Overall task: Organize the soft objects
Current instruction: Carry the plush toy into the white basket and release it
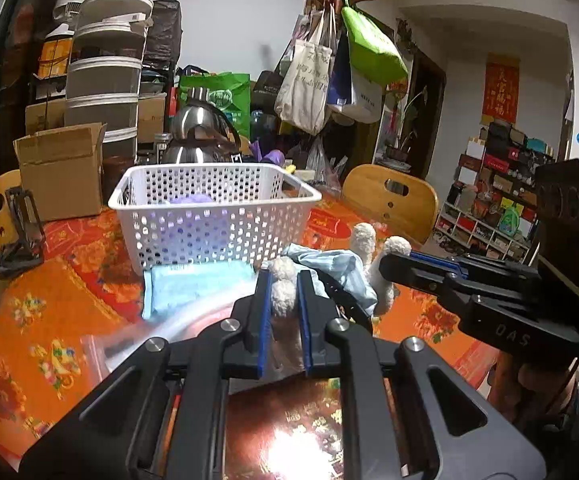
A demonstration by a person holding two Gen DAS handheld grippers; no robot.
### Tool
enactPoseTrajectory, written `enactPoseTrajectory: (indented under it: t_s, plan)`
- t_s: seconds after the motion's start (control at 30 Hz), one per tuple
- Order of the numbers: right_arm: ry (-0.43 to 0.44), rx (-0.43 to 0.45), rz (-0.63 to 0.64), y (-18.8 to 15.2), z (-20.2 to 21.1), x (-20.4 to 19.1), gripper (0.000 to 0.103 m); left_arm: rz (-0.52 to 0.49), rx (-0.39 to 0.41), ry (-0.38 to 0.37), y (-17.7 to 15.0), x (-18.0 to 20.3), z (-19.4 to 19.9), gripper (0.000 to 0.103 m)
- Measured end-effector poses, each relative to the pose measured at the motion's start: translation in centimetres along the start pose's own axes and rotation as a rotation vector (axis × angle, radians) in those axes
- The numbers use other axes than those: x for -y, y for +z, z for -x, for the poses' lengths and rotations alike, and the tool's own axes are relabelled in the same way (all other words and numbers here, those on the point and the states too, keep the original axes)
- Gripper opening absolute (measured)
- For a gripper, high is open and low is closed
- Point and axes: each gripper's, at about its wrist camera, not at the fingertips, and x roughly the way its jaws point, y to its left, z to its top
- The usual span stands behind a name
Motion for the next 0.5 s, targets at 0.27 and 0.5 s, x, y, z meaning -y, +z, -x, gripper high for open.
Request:
enactPoseTrajectory:
  t_s: [0.27,0.5]
  plan:
    - [0.006,0.029,0.043,3.3,0.2,-0.6,0.01,-0.002,0.025,-0.005,3.0,-0.3,0.4,0.011]
    - [0.008,0.061,0.053,7.3,0.8,-0.4,0.01,0.011,0.043,-0.011,7.7,-1.0,0.1,0.011]
